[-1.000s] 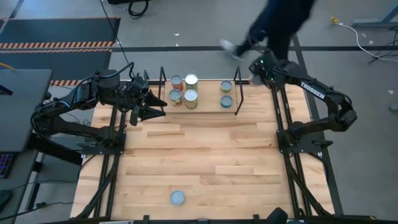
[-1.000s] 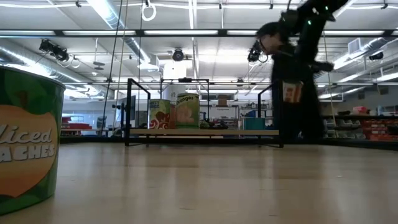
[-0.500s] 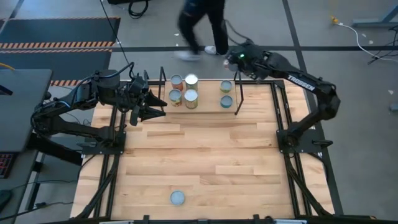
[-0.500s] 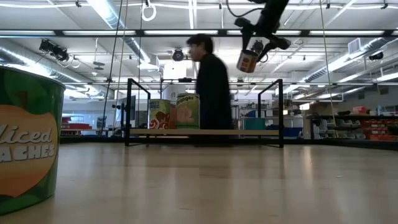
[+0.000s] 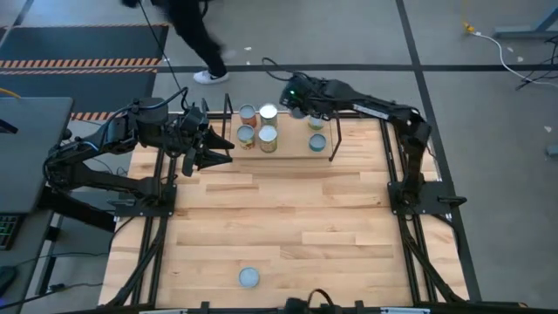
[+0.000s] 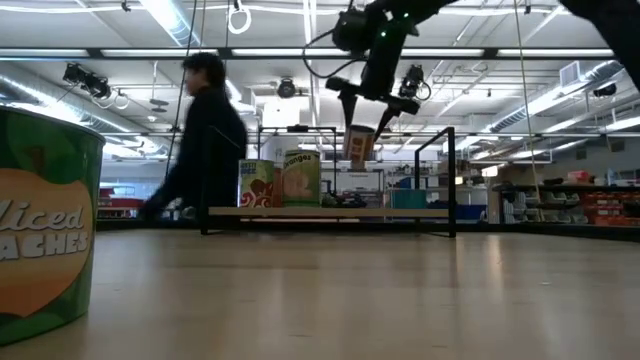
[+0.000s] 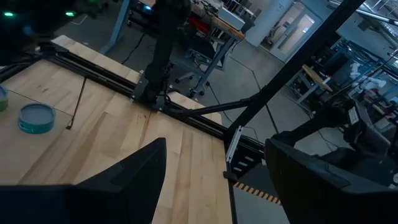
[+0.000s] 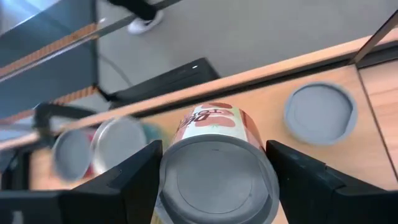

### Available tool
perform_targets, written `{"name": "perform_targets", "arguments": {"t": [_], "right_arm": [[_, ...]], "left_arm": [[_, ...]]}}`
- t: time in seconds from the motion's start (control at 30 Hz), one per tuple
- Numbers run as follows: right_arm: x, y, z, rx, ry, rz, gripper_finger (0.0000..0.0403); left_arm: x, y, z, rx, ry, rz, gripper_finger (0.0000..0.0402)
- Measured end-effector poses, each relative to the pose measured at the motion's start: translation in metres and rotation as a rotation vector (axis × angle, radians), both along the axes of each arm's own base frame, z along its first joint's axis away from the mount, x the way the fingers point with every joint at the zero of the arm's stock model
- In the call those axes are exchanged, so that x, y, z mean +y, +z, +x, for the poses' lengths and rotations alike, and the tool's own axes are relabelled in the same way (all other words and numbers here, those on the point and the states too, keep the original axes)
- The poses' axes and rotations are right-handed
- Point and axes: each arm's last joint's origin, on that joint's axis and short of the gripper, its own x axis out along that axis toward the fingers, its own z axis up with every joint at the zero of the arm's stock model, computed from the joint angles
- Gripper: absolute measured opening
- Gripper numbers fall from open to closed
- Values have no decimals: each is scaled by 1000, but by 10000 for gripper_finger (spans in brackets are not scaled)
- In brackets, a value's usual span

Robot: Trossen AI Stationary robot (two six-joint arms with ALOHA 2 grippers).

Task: Pick and place cans onto a shelf
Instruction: Put the canned diced tomatoes on the shelf

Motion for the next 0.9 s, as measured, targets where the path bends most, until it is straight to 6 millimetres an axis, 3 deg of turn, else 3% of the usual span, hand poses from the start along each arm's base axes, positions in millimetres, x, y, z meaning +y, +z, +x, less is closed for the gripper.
{"name": "perform_targets", "arguments": {"t": [0.23,0.5,0.67,0.9], "right_arm": [[-32,-26,18,-31,-136,101,270],[-41,-48,19,-32,-291,242,270],[-47,-55,22,-92,-372,286,270],[-48,-65,25,-103,-435,305,271]], "left_arm": [[0,0,0,1,1,-5,275],[-1,0,-4,8,-33,-15,275],[-4,5,-23,-20,-98,-8,275],[-8,13,-59,-71,-44,58,275]]}}
